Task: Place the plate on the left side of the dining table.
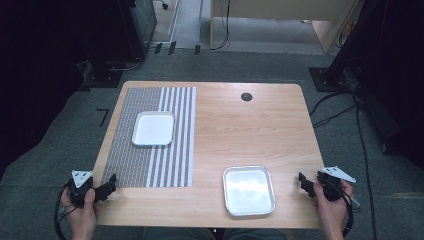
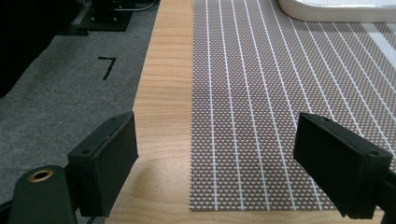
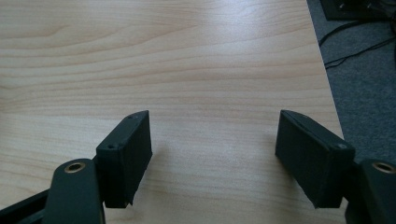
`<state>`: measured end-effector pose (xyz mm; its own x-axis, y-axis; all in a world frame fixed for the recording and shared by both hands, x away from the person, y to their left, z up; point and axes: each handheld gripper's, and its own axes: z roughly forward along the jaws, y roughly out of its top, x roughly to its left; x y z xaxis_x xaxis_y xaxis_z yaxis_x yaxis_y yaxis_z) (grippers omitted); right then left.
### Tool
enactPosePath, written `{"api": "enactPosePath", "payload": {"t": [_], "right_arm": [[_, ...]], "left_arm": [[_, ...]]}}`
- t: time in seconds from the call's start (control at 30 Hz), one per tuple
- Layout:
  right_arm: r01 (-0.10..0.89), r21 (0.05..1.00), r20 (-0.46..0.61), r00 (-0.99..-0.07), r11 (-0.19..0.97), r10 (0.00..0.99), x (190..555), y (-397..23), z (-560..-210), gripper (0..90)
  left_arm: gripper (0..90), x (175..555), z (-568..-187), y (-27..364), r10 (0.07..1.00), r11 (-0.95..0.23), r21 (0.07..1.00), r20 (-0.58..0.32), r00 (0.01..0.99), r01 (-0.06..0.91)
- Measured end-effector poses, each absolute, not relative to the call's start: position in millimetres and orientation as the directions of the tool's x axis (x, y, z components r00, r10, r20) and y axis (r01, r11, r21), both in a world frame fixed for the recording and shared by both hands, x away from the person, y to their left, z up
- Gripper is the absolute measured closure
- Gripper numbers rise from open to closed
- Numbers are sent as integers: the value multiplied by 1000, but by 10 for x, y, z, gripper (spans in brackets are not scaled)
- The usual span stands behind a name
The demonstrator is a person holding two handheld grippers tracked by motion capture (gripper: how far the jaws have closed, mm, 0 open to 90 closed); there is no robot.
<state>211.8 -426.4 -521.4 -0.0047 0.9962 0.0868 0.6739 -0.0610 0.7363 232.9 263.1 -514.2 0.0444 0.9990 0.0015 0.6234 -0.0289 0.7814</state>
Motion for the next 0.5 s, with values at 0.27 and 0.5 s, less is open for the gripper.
{"api": "enactPosePath", "payload": {"t": [0.27,0.5], "right_arm": [[667,745,28,-10,-14,1000,2106,-4200,-5244,246],[674,738,29,12,-30,999,2108,-4199,-5247,173]], "left_arm": [[137,2380,-5170,2653,998,-11,740,-29,49,673],[135,2385,-5169,2639,1000,-9,732,-13,26,681]]}}
